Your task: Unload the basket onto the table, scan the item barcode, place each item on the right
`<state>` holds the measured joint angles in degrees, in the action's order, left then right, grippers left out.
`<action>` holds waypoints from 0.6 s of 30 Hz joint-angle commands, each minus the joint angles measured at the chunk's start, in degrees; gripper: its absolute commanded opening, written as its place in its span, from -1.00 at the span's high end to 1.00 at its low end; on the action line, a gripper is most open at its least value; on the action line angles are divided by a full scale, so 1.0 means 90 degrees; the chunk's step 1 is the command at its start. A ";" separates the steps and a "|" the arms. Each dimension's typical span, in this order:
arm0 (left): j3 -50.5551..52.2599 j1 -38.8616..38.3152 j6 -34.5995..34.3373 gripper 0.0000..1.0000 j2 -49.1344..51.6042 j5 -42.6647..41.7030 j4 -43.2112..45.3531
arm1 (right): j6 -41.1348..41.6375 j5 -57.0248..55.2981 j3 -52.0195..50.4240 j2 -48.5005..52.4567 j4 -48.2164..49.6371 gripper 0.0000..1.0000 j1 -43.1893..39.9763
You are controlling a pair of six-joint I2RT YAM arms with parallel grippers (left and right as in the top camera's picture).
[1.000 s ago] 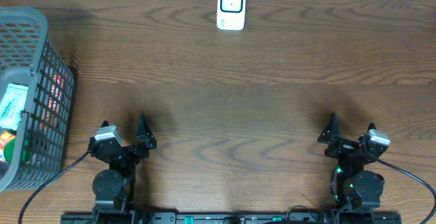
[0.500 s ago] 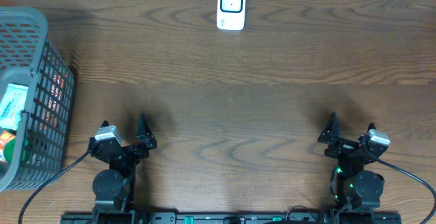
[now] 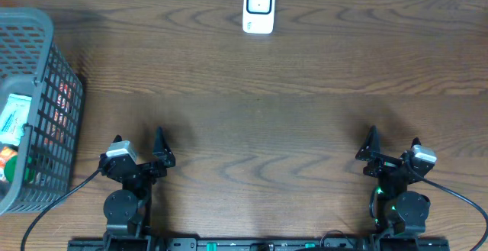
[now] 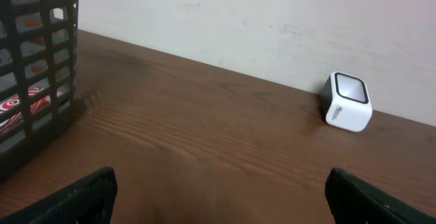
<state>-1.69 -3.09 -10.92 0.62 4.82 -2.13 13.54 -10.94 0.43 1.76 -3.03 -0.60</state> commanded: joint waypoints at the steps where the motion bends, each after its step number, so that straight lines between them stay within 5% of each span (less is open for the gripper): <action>1: 0.0163 0.0015 -0.0063 -0.96 -0.0044 0.0012 -0.0180 | -0.0061 -0.0012 -0.0012 0.0015 -0.0022 -0.99 0.0036; 18: -0.0549 0.0015 -0.0058 -0.96 0.0984 -0.0658 -0.0330 | -0.0061 -0.0012 -0.0012 0.0015 -0.0022 -0.98 0.0036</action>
<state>-3.01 -3.09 -10.92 6.35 0.34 -4.91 13.54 -10.94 0.43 1.78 -3.03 -0.60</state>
